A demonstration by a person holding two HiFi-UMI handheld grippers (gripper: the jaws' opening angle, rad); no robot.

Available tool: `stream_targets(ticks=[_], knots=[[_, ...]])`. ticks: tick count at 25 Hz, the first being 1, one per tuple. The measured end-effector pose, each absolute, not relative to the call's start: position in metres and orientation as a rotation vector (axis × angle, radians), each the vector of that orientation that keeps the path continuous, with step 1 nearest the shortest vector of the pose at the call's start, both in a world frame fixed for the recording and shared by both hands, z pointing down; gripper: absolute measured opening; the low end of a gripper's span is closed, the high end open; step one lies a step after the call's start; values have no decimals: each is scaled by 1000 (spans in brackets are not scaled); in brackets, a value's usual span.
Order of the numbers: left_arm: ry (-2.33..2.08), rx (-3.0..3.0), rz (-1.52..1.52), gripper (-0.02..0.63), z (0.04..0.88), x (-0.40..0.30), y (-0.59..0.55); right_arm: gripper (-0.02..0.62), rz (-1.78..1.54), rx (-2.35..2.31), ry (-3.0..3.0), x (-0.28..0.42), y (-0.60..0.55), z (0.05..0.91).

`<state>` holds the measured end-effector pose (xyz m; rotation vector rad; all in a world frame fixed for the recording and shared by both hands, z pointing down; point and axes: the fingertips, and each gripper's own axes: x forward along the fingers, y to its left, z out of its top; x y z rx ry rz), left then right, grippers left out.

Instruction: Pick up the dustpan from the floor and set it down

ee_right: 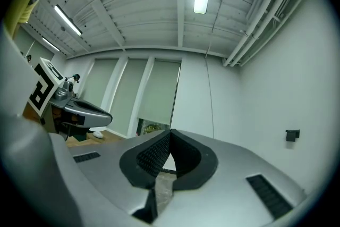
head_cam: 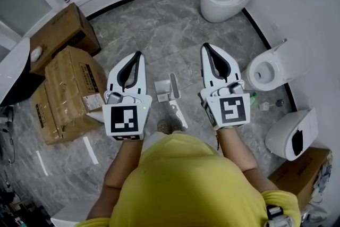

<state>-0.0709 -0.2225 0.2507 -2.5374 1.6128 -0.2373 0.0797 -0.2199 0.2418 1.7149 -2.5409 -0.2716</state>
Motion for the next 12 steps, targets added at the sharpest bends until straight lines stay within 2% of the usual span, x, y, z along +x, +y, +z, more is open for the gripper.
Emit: stream_targets(ticks=[12], knots=[[1587,-2546,-214,1,247,-52,-219,9,-254,1716,-2551,94,-217,245]])
